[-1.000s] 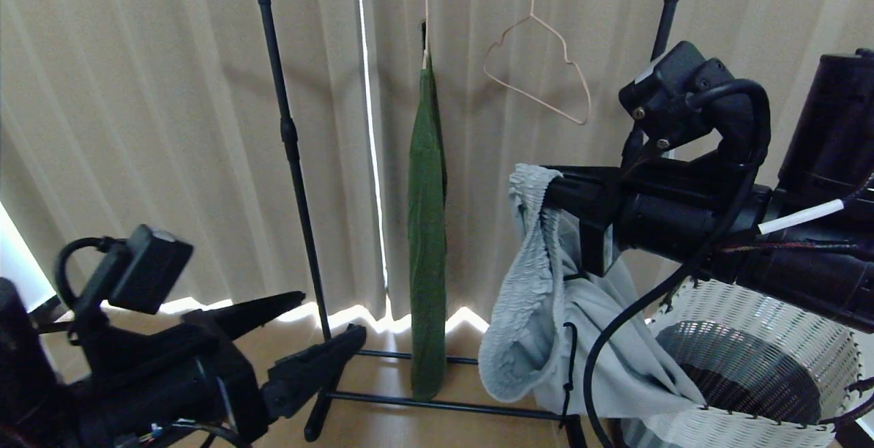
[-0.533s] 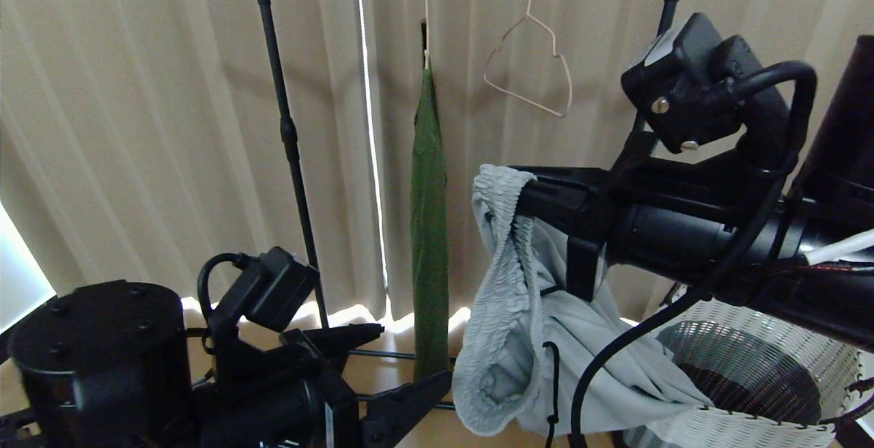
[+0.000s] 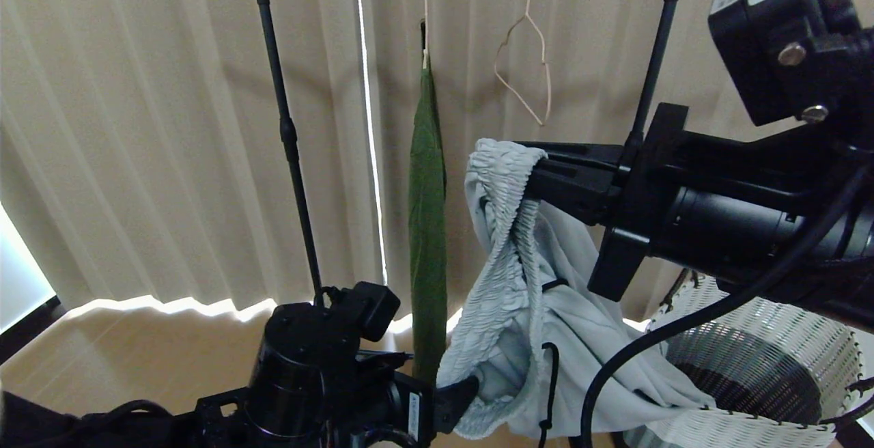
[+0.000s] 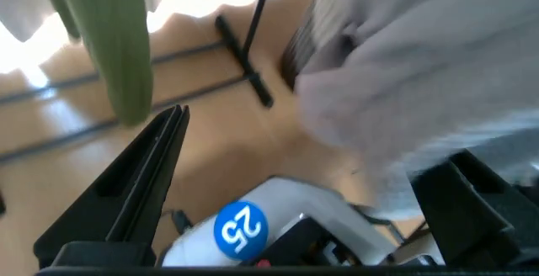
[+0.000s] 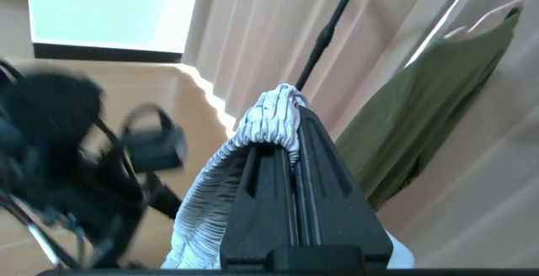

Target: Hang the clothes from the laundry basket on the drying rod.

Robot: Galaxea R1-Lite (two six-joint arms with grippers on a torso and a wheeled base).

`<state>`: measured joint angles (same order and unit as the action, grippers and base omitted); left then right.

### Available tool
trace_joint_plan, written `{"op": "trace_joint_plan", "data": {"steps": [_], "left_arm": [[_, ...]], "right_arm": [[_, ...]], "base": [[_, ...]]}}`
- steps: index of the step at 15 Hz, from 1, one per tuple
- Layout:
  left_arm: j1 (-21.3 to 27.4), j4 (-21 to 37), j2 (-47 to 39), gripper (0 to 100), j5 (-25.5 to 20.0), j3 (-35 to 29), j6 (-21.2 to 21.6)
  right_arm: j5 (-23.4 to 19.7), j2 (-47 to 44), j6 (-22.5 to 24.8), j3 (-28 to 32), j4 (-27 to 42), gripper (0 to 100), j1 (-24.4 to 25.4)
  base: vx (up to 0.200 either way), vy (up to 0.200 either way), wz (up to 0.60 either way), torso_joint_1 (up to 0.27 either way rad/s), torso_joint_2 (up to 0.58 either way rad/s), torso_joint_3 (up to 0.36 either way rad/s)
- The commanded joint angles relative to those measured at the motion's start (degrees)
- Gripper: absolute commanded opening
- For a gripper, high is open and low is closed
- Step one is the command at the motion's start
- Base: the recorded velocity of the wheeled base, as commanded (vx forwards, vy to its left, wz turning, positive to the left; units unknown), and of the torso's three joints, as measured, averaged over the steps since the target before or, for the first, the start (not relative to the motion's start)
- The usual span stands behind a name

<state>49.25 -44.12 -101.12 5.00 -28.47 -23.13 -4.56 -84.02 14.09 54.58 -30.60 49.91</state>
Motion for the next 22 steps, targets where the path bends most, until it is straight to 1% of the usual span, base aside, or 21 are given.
{"op": "trace_joint_plan", "data": {"steps": [1,3,4,5,7,8,9,10,11,12,13,14,16,17,18,20,22], "left_arm": [[-0.03,-0.09,-2.59,100,0.01,-0.19,-1.04],[0.14,-0.09,-2.50,100,-0.08,-0.19,-1.22],[0.14,-0.18,-2.33,0,-0.16,-0.19,-1.22],[0.14,-0.79,-2.24,0,0.01,-0.01,-1.13],[0.06,-5.80,-1.27,0,2.12,2.01,-0.96],[-0.12,-9.67,-0.48,0,4.85,4.65,0.54],[-0.12,-15.74,-0.04,0,9.86,9.39,4.40],[-0.56,-22.59,0.40,0,11.00,14.31,7.04],[-2.58,-25.84,2.16,0,10.91,16.25,10.38],[-4.95,-25.58,4.88,0,10.82,15.90,12.49],[-6.62,-24.88,6.64,0,10.82,15.19,13.37],[-9.70,-20.04,10.77,0,10.82,12.91,14.95],[-12.42,-9.93,16.31,0,9.68,8.87,15.22],[-15.15,-1.06,20.88,0,6.34,4.56,15.22],[-16.99,5.97,24.13,0,3.79,0.52,15.22],[-19.72,18.54,28.79,0,0.54,-7.92,15.13],[-20.77,28.03,31.60,0,-1.57,-15.74,15.22]], "right_arm": [[-0.01,1.40,-0.03,-0.35,-0.08,0,0.01],[-0.01,1.93,-0.03,-0.70,0.01,0,0.01],[-0.01,2.28,-0.03,-0.61,0.01,0,0.01],[-0.01,2.37,-0.03,-0.52,0.01,0,-0.07],[-0.01,2.37,-0.03,-0.52,0.01,0,-0.60],[-0.01,2.28,-0.03,-0.52,0.01,0,-1.22],[-0.01,2.10,-1.17,-0.61,-0.08,0,-1.74],[0.08,2.10,-3.28,-0.35,0.01,0,-1.83],[0.16,2.02,-3.81,-0.26,0.01,0,-1.92],[0.16,2.02,-3.81,-0.61,0.10,0,-2.71],[0.25,1.93,-3.81,-0.79,0.19,0,-3.24],[0.25,1.84,-3.81,-1.84,0.10,0,-4.21],[0.25,1.84,-3.63,-2.46,0.10,0,-5.61],[0.43,1.93,-3.55,-2.46,0.10,0,-6.14],[0.43,1.93,-3.46,-2.46,0.10,0,-7.02],[0.52,1.84,-3.46,-2.02,0.01,0,-7.72],[0.52,1.31,-3.46,-0.88,0.01,0,-8.51]], "base": [[0.000,0.000,0.00,0.000,0.00,0.000],[0.000,0.000,0.00,0.000,0.00,0.000],[0.000,0.000,0.00,0.000,0.00,0.000],[0.000,0.000,0.00,0.000,0.00,0.000],[0.000,0.000,0.00,0.000,0.00,0.000],[0.000,0.000,0.00,0.000,0.00,0.000],[0.000,0.000,0.00,0.000,0.00,0.000],[0.000,0.000,0.00,0.000,0.00,0.000],[0.000,0.000,0.00,0.000,0.00,0.000],[0.000,0.000,0.00,0.000,0.00,0.000],[0.000,0.000,0.00,0.000,0.00,0.000],[0.000,0.000,0.00,0.000,0.00,0.000],[0.000,0.000,0.00,0.000,0.00,0.000],[0.000,0.000,0.00,0.000,0.00,0.000],[0.000,0.000,0.00,0.000,0.00,0.000],[0.000,0.000,0.00,0.000,0.00,0.000],[0.000,0.000,0.00,0.000,0.00,0.000]]}}
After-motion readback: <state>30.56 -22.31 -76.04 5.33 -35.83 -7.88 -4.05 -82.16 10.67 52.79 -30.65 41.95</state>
